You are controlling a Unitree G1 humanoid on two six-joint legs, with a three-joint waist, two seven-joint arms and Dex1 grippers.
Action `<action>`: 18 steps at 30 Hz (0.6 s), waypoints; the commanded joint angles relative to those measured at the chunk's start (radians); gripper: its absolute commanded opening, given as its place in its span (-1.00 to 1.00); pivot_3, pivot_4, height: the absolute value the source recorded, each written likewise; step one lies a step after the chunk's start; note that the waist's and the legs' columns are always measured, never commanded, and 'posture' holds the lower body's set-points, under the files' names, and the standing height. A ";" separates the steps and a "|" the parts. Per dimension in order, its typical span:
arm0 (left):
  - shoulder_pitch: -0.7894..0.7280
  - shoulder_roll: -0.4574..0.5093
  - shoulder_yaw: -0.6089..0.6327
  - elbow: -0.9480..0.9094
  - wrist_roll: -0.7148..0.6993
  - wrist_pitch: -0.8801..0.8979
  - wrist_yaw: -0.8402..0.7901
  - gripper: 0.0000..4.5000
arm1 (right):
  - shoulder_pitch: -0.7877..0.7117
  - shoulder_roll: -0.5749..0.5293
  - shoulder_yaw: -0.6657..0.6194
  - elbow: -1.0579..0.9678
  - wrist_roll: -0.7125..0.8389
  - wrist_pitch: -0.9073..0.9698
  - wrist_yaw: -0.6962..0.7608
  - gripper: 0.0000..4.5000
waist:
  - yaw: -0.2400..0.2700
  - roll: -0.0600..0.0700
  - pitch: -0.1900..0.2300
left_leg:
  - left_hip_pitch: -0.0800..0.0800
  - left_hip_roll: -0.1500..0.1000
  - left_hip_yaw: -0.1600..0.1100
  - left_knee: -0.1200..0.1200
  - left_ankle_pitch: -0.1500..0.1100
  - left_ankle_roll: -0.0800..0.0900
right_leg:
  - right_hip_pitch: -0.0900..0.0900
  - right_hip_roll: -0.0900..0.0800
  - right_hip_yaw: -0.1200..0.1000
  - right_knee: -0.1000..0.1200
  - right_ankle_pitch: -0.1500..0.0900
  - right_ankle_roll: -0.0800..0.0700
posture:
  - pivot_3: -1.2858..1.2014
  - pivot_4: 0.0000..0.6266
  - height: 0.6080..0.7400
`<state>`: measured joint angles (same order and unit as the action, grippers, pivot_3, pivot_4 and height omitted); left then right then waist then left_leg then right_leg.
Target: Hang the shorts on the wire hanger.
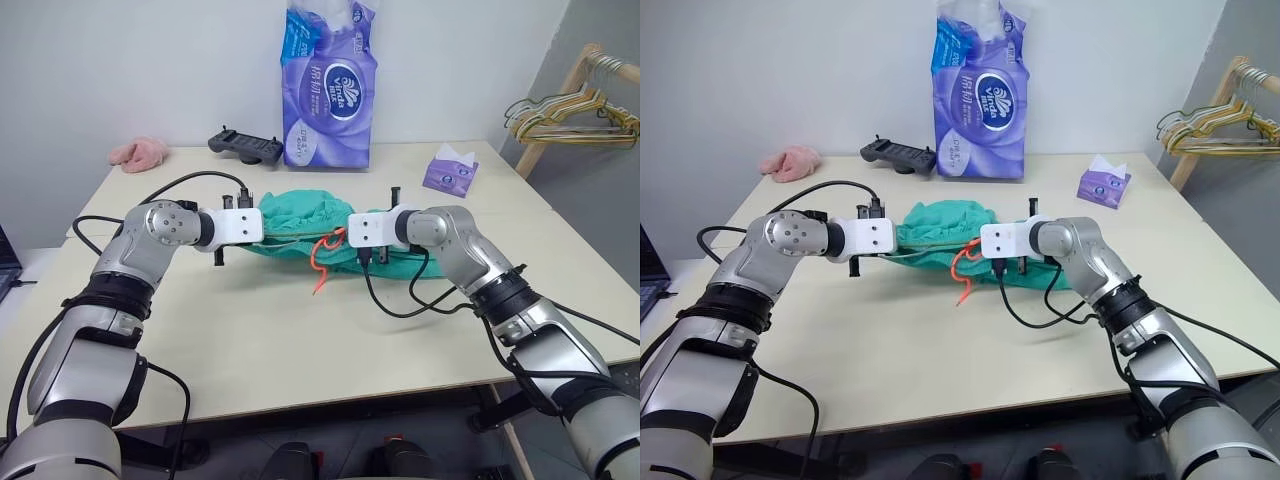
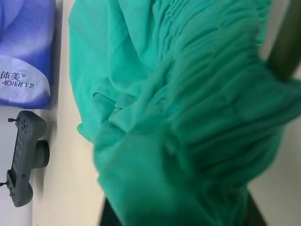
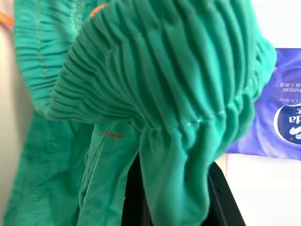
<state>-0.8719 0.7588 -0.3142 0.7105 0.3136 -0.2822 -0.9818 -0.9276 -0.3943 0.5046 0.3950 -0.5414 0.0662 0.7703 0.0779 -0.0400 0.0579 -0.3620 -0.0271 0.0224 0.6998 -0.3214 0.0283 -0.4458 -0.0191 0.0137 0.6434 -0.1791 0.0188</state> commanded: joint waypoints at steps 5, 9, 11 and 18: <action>-0.001 0.028 0.042 -0.060 -0.062 0.003 -0.072 0.56 | -0.034 -0.003 -0.030 -0.016 0.004 0.005 -0.019 -1.00 | -0.001 0.000 0.000 | 0.000 0.000 0.000 0.000 0.000 0.000 | 0.000 0.000 0.000 0.000 0.000 0.000 | 0.19 -0.91 1.00; 0.020 0.052 0.066 -0.097 -0.105 0.006 -0.112 0.99 | -0.030 -0.008 -0.037 -0.015 0.012 0.008 -0.018 -1.00 | -0.001 0.001 0.000 | 0.000 0.000 0.000 0.000 0.000 0.000 | 0.000 0.000 0.000 0.000 0.000 0.000 | 0.19 -0.91 1.00; 0.037 0.067 0.088 -0.127 -0.139 0.014 -0.135 0.99 | -0.024 -0.012 -0.043 -0.019 0.020 0.015 -0.015 -1.00 | -0.002 0.001 0.001 | 0.000 0.000 0.000 0.000 0.000 0.000 | 0.000 0.000 0.000 0.000 0.000 0.000 | 0.19 -0.91 1.00; 0.121 0.102 0.182 -0.215 -0.260 -0.024 -0.161 0.99 | 0.019 -0.050 -0.066 -0.042 0.043 0.023 -0.003 -1.00 | -0.001 0.001 0.001 | 0.000 0.000 0.000 0.000 0.000 0.000 | 0.000 0.000 0.000 0.000 -0.001 -0.001 | 0.20 -0.91 1.00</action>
<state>-0.7471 0.8481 -0.1780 0.5409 0.0940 -0.2890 -1.1469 -0.9040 -0.4246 0.4848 0.3926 -0.5168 0.0895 0.7681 0.0768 -0.0390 0.0586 -0.3623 -0.0268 0.0218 0.6997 -0.3214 0.0283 -0.4461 -0.0194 0.0137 0.6432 -0.1796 0.0180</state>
